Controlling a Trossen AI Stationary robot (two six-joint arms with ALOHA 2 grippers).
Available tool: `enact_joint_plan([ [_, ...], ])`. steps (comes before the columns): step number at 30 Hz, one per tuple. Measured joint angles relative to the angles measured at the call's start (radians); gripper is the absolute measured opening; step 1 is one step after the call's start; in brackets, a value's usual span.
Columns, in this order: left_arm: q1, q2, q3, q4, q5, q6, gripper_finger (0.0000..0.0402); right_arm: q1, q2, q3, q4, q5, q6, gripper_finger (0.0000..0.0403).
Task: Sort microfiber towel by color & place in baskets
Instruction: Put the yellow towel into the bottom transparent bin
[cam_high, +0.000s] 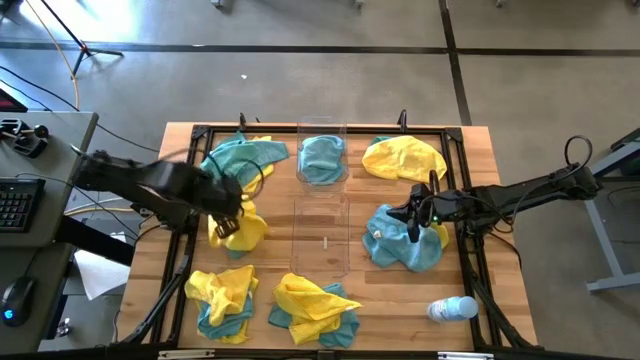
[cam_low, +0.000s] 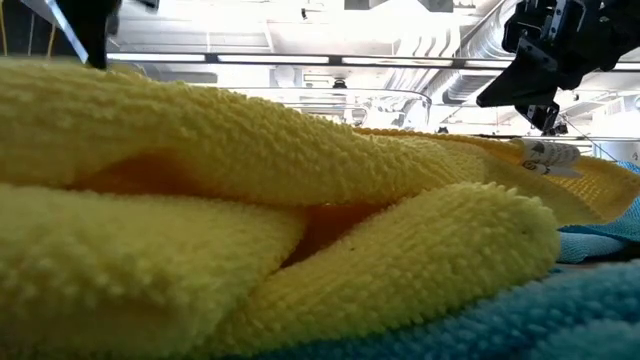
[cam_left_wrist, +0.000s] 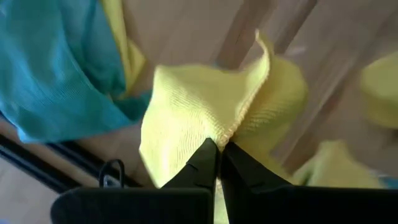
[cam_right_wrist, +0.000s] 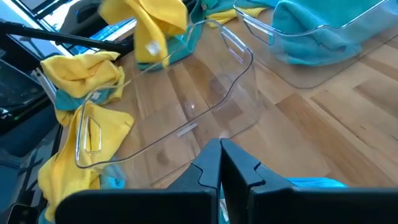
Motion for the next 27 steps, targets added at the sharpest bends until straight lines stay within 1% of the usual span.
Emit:
enact_joint_plan([
  [4, 0.000, 0.009, 0.176, -0.027, -0.061, 0.020, 0.0001, 0.000, 0.000, 0.000, 0.000, 0.002, -0.005, 0.0000],
  [8, 0.000, 0.072, 0.357, -0.026, -0.142, 0.067, 0.0000, 0.000, 0.000, 0.000, 0.000, 0.002, -0.007, 0.0000],
  [12, 0.000, 0.199, 0.540, -0.024, -0.177, 0.127, 0.0000, 0.000, 0.000, 0.000, -0.003, -0.003, -0.007, 0.0000],
  [17, 0.000, 0.397, 0.769, -0.023, -0.179, 0.220, 0.0000, 0.000, 0.000, 0.000, -0.024, -0.011, -0.007, 0.0000],
  [22, 0.000, 0.571, 0.988, -0.023, -0.177, 0.266, 0.0000, 0.000, 0.000, 0.000, -0.078, -0.052, -0.008, 0.0000],
  [25, -0.005, 0.653, 1.094, -0.022, -0.174, 0.271, 0.0000, 0.000, 0.000, 0.000, -0.117, -0.061, -0.011, 0.0000],
  [27, -0.011, 0.688, 1.120, -0.003, -0.174, 0.272, 0.0000, 0.000, 0.000, 0.000, -0.133, -0.068, -0.014, 0.0000],
])
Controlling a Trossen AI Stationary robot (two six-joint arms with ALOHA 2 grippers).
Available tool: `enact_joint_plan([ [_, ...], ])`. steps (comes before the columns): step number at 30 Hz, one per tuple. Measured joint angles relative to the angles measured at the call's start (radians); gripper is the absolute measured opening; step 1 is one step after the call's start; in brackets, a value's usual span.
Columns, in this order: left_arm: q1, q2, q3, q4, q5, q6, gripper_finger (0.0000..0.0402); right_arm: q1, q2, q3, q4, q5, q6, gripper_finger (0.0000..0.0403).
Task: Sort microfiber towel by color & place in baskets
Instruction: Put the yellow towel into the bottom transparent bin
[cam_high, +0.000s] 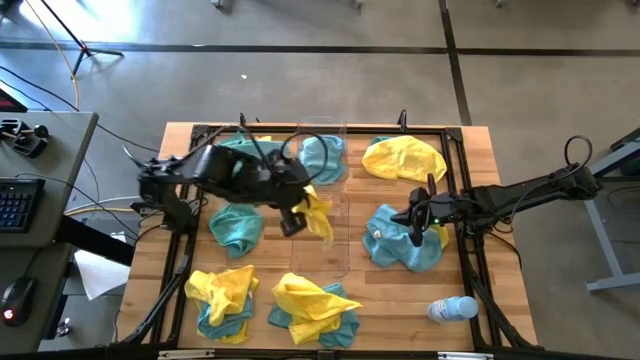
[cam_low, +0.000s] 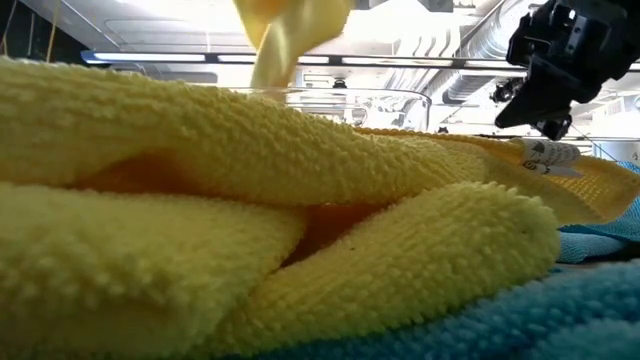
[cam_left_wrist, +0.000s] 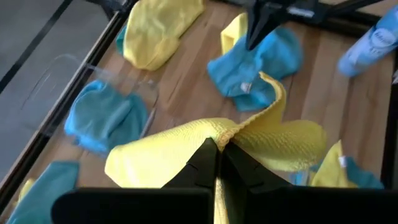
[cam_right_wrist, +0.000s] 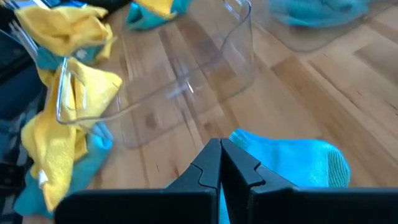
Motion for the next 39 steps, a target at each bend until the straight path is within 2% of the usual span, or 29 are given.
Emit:
enact_joint_plan([
  [2, -0.008, 0.000, -0.023, 0.044, 0.013, 0.001, 0.0000, 0.000, 0.000, 0.000, -0.004, -0.007, -0.022, 0.0000],
  [10, -0.017, 0.085, -0.022, 0.005, 0.043, -0.060, 0.0000, 0.001, 0.000, 0.000, -0.001, -0.014, -0.099, 0.0000],
  [16, -0.012, 0.183, -0.023, -0.100, 0.086, -0.014, 0.0000, 0.001, 0.000, 0.000, -0.003, -0.014, -0.116, 0.0000],
  [18, -0.006, 0.219, -0.029, -0.089, 0.102, 0.029, 0.0000, 0.001, 0.000, 0.000, -0.003, -0.014, -0.125, 0.0000],
  [21, 0.004, 0.241, -0.057, -0.085, 0.122, 0.080, 0.0000, 0.001, 0.000, 0.000, -0.002, -0.014, -0.123, 0.0000],
  [25, 0.022, 0.229, -0.176, -0.076, 0.131, 0.095, 0.0000, 0.001, 0.000, 0.000, -0.002, -0.014, -0.118, 0.0000],
  [29, 0.044, 0.154, -0.352, 0.086, 0.174, 0.133, 0.0000, 0.001, 0.000, 0.000, -0.002, -0.014, -0.118, 0.0000],
  [36, 0.131, -0.018, -0.711, 0.612, 0.371, 0.188, 0.0000, 0.001, 0.000, 0.000, 0.004, -0.014, -0.117, 0.0000],
  [39, 0.165, -0.053, -0.822, 0.785, 0.428, 0.165, 0.0000, 0.001, 0.000, 0.000, 0.009, -0.013, -0.100, 0.0000],
])
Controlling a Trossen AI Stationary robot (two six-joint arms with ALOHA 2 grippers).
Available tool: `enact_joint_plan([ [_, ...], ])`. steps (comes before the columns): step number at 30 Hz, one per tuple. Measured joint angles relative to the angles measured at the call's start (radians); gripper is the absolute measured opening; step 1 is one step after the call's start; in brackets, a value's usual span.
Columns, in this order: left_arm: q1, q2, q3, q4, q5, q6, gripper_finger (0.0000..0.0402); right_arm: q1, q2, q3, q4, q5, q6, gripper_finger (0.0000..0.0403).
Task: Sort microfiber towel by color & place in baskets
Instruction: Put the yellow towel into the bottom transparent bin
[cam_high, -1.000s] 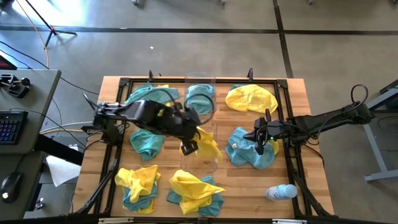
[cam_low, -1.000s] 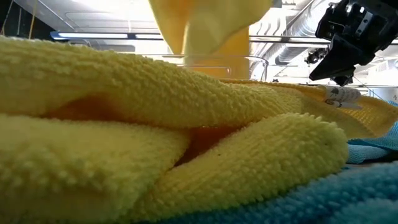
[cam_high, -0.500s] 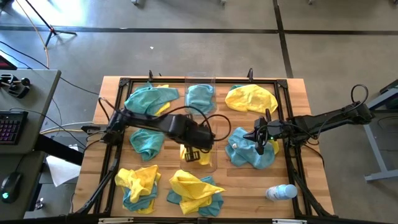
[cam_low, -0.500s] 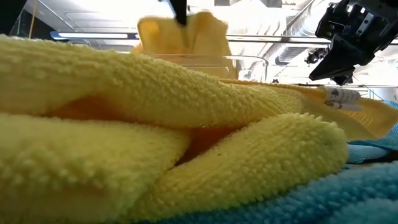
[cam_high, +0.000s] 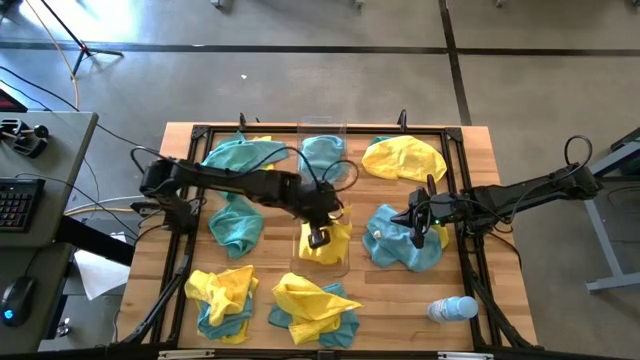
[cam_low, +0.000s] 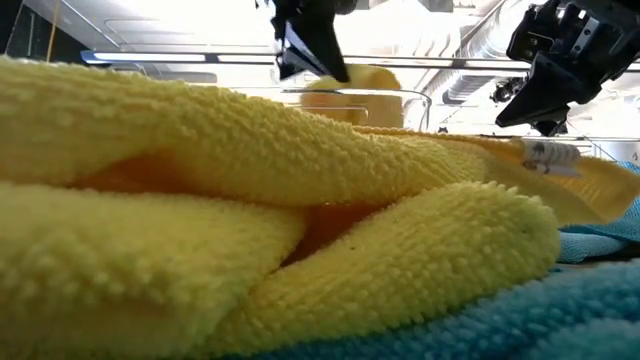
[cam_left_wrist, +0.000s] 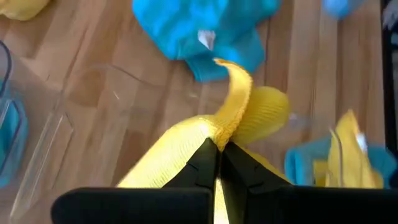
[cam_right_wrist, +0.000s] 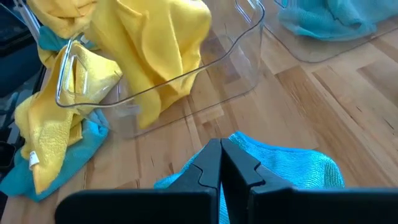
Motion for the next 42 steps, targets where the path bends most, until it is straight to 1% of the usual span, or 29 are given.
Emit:
enact_joint_plan([
  [5, 0.018, 0.010, -0.092, 0.026, 0.010, -0.010, 0.0000, 0.000, 0.000, 0.000, -0.002, 0.010, 0.028, 0.0000],
  [8, 0.016, 0.027, -0.118, 0.048, 0.011, -0.008, 0.0000, 0.000, 0.000, 0.000, -0.002, 0.011, 0.028, 0.0000],
  [15, -0.005, 0.115, -0.132, 0.124, 0.009, 0.018, 0.0000, 0.000, 0.000, 0.000, 0.002, 0.032, 0.031, 0.0000],
  [26, -0.011, 0.174, -0.131, 0.155, -0.003, -0.046, 0.0002, 0.000, 0.000, 0.000, 0.004, 0.034, 0.039, 0.0000],
  [30, -0.011, 0.179, -0.131, 0.147, -0.034, -0.038, 0.0025, 0.000, 0.000, 0.000, 0.004, 0.034, 0.054, 0.0000],
  [37, -0.011, 0.183, -0.130, 0.129, -0.045, -0.016, 0.0094, 0.000, 0.000, 0.000, 0.004, 0.034, 0.054, 0.0000],
  [40, -0.011, 0.183, -0.130, 0.112, -0.103, -0.017, 0.0116, 0.000, 0.000, 0.000, 0.004, 0.034, 0.054, 0.0000],
  [42, -0.011, 0.183, -0.130, 0.105, -0.137, -0.019, 0.0122, 0.000, 0.000, 0.000, 0.004, 0.034, 0.054, 0.0000],
])
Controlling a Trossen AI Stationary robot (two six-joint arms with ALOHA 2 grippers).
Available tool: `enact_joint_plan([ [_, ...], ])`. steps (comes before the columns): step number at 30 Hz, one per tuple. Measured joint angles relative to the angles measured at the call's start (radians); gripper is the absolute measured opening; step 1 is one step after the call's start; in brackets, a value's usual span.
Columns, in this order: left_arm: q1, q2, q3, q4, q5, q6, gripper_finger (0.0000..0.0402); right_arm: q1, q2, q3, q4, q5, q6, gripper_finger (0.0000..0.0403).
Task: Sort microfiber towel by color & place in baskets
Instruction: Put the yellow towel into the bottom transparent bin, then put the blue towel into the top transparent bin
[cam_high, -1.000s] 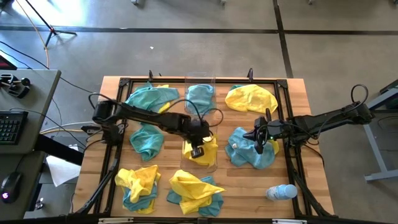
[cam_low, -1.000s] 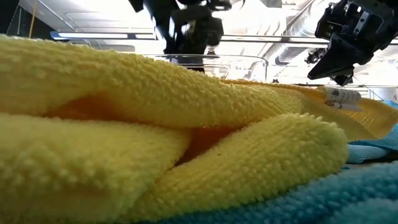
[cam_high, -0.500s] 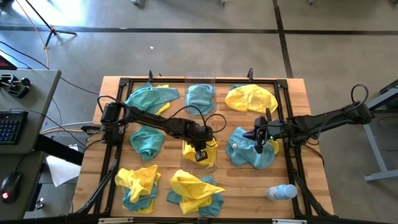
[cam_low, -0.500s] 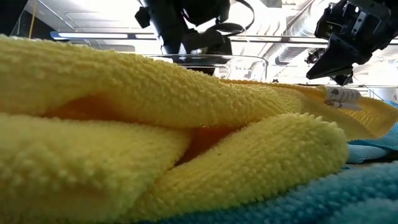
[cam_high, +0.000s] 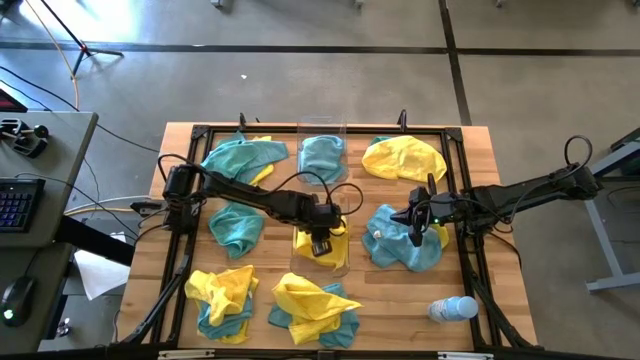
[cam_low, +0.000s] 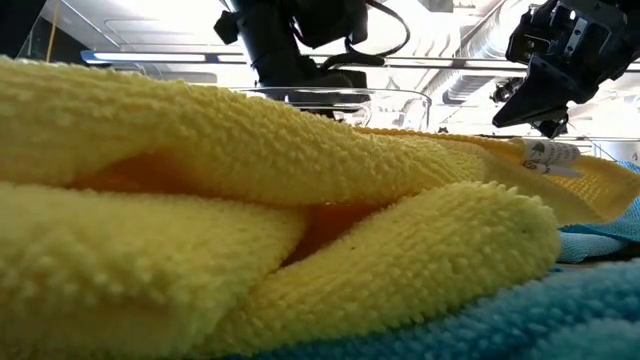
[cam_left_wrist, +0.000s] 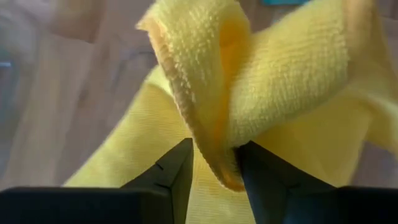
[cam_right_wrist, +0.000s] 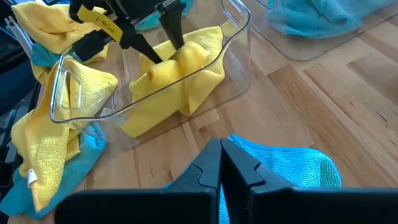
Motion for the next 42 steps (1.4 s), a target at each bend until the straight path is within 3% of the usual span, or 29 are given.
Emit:
enact_joint_plan([
  [7, 0.000, -0.022, 0.019, -0.126, 0.003, -0.045, 0.0119, 0.000, 0.000, 0.000, 0.000, 0.000, 0.000, 0.0000],
  [22, -0.014, -0.031, 0.271, -0.418, -0.025, -0.071, 0.0115, 0.000, 0.000, 0.000, -0.004, -0.010, 0.065, 0.0000],
  [26, -0.029, -0.032, 0.352, -0.514, -0.029, -0.034, 0.0115, 0.000, 0.000, 0.000, -0.004, -0.016, 0.136, 0.0000],
  [30, -0.070, -0.057, 0.370, -0.523, -0.033, 0.051, 0.0115, 0.000, 0.000, 0.005, 0.004, -0.014, 0.075, 0.0000],
  [36, -0.118, -0.166, 0.227, -0.487, -0.087, 0.065, 0.0106, 0.022, 0.064, 0.171, -0.100, 0.069, -0.034, 0.0000],
  [42, -0.114, -0.413, -0.095, -0.265, -0.065, -0.004, 0.0067, 0.011, 0.281, 0.478, -0.501, 0.074, -0.036, 0.0000],
])
